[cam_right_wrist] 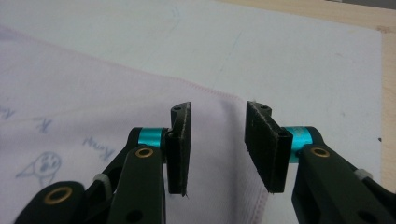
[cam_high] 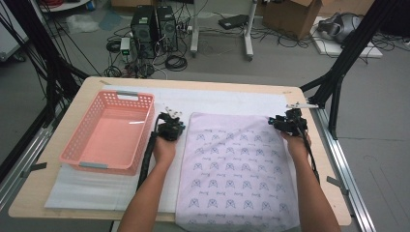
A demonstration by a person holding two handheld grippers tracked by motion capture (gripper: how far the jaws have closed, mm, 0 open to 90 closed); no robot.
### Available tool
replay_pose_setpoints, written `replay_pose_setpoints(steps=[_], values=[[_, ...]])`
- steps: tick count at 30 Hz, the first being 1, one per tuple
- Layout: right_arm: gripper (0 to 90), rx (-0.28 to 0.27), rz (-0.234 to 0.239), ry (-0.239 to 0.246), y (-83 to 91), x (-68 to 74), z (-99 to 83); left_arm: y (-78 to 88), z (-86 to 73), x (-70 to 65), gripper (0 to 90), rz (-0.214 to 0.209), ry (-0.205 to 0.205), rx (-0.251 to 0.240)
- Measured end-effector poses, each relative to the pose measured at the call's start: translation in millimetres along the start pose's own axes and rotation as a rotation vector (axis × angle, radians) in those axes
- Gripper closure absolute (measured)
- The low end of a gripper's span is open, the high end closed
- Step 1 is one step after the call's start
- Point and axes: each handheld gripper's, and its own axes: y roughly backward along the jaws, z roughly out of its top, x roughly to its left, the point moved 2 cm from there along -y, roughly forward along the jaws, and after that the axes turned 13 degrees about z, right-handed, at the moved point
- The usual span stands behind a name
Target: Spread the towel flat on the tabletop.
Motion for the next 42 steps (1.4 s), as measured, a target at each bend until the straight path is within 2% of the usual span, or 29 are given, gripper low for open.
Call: replay_pose_setpoints(steps=[1, 2, 3, 5, 7, 9, 12, 14, 18, 19, 21, 22, 23, 26, 28, 29, 30, 31, 33, 35, 38, 39, 40, 41, 42], values=[[61.0, 0.003, 0.011, 0.004, 2.0, 1.6, -1.6, -0.7, -0.2, 7.7, 89.8, -0.008, 0.044, 0.011], [61.0, 0.004, 0.017, 0.013, 3.7, 2.8, -3.2, -0.9, -0.6, 10.8, 89.6, -0.031, 0.066, 0.011], [61.0, 0.011, 0.009, 0.026, 5.7, 3.8, -4.8, -0.4, -0.6, 10.6, 88.9, -0.065, 0.056, 0.003], [61.0, 0.015, 0.002, 0.030, 8.5, 2.7, -8.3, 0.9, 0.0, 4.1, 78.4, -0.113, 0.030, -0.025], [61.0, 0.016, -0.002, 0.016, 10.5, 0.6, -11.4, 1.5, 0.8, -3.5, 68.6, -0.167, 0.026, -0.046], [61.0, 0.013, -0.001, 0.013, 12.8, 0.8, -13.7, 2.5, 1.2, -10.8, 63.4, -0.190, -0.003, -0.063], [60.0, 0.024, 0.014, 0.014, 16.2, 3.3, -15.4, 0.1, 2.4, -18.8, 54.0, -0.218, -0.016, -0.033], [59.6, 0.036, 0.024, 0.024, 18.6, 6.7, -15.4, -1.4, 2.9, -24.4, 52.0, -0.205, -0.045, -0.025], [57.5, 0.042, 0.030, 0.056, 25.1, 13.2, -16.8, -2.7, 3.1, -25.8, 51.3, -0.173, -0.038, -0.019], [56.4, 0.039, 0.031, 0.052, 27.0, 13.6, -18.6, -2.3, 3.0, -27.5, 52.6, -0.169, -0.054, -0.022], [55.9, 0.036, 0.035, 0.041, 29.2, 13.0, -23.9, -0.6, 2.4, -33.9, 59.5, -0.149, -0.118, -0.034], [55.9, 0.038, 0.036, 0.034, 29.9, 12.3, -27.0, -0.7, 2.2, -37.6, 64.5, -0.141, -0.154, -0.031], [55.9, 0.041, 0.034, 0.032, 30.5, 10.8, -30.1, -2.5, 2.3, -41.3, 65.2, -0.141, -0.186, -0.002], [55.9, 0.041, 0.036, 0.012, 33.1, 7.4, -37.8, -3.2, 4.1, -48.4, 73.4, -0.141, -0.194, -0.005], [55.9, 0.036, 0.038, 0.001, 35.0, 6.0, -42.1, -4.1, 5.1, -50.3, 83.0, -0.160, -0.191, 0.004], [55.9, 0.037, 0.038, -0.003, 36.3, 5.3, -43.9, -4.7, 6.7, -51.3, 86.3, -0.155, -0.192, 0.011], [55.9, 0.036, 0.039, -0.006, 37.4, 4.2, -45.8, -5.7, 8.4, -50.6, 87.1, -0.155, -0.178, 0.020], [55.9, 0.035, 0.036, -0.004, 38.4, 3.0, -46.8, -6.7, 10.6, -47.5, 87.2, -0.135, -0.169, 0.031], [56.1, 0.026, 0.032, -0.015, 40.1, 1.8, -48.2, -8.4, 15.0, -36.1, 87.4, -0.094, -0.101, 0.018], [56.3, 0.025, 0.028, -0.021, 41.5, 1.1, -49.2, -10.7, 16.4, -24.1, 87.4, -0.067, -0.065, 0.018], [56.6, 0.024, 0.032, -0.035, 39.1, 1.6, -50.2, -14.0, 12.2, -19.7, 86.5, -0.057, -0.073, 0.042], [57.0, 0.021, 0.035, -0.036, 37.1, 2.0, -50.3, -14.0, 12.7, -20.1, 84.2, -0.048, -0.062, 0.041], [57.7, 0.023, 0.040, -0.038, 34.8, 2.3, -50.5, -14.1, 13.0, -20.1, 76.0, -0.044, -0.045, 0.042], [58.0, 0.026, 0.041, -0.038, 32.4, 3.0, -50.8, -14.6, 12.8, -19.9, 65.4, -0.053, -0.023, 0.050], [58.8, 0.029, 0.044, -0.044, 29.7, 3.9, -51.2, -14.6, 12.4, -19.1, 57.4, -0.081, -0.014, 0.052]])
